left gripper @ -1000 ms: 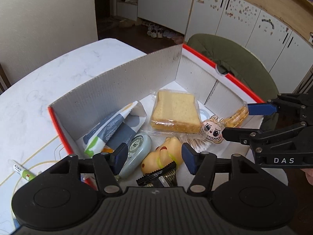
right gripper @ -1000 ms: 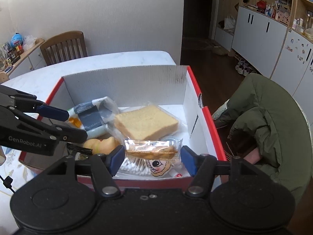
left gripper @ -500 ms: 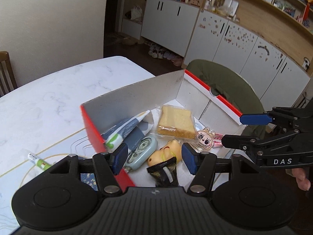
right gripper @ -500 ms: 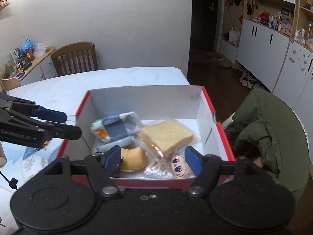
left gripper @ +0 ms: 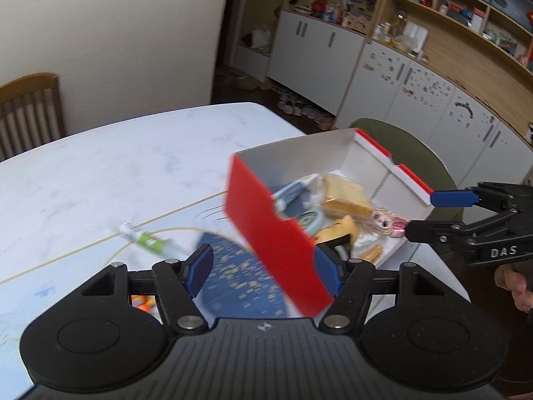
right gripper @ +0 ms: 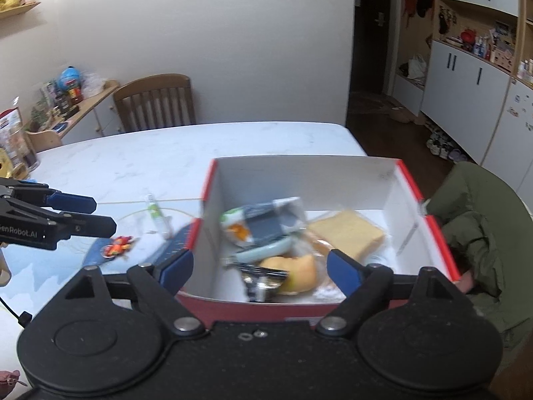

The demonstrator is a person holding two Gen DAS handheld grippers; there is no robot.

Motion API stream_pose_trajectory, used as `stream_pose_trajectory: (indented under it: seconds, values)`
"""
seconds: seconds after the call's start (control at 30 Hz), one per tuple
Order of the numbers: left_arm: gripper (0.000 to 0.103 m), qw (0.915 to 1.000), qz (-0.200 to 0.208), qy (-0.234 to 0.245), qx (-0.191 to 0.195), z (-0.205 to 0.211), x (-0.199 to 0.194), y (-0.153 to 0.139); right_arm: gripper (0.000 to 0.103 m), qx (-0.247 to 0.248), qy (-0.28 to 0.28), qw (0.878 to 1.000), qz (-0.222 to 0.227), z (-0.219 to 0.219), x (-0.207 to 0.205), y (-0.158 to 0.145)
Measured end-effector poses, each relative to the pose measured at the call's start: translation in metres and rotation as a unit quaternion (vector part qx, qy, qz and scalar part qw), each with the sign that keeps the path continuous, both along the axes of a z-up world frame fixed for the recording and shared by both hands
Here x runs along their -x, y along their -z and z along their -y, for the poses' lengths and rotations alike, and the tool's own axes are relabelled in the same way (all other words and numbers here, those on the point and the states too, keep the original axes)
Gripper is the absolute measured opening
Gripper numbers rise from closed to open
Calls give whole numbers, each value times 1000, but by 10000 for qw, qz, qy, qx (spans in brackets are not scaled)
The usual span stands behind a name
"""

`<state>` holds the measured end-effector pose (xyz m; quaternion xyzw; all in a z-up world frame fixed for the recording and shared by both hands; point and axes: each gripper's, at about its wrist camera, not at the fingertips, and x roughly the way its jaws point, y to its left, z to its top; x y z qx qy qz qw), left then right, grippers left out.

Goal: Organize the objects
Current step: 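Move left gripper to the red dragon keychain while right gripper approaches glue stick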

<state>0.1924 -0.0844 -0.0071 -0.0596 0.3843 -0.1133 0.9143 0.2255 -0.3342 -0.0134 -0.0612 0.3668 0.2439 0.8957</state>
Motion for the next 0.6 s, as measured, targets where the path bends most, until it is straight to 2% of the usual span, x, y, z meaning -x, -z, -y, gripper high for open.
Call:
stream_pose_trajectory:
  seconds: [0.13, 0.23, 0.43, 0.6]
  values:
    - [73, 9997, 25, -222, -25, -31, 16, 1, 95, -20, -167, 9999, 18, -26, 11, -2]
    - [74, 9994, -8, -330, -88, -52, 26, 5, 97, -22, -303, 9995, 16, -47, 16, -2]
    - [86, 9984, -139, -486, -260, -85, 38, 18, 101, 12, -611, 9981, -18, -90, 21, 1]
    - [87, 9978, -203, -517, -351, -103, 42, 35, 101, 115, -941, 9953, -200, -128, 18, 9]
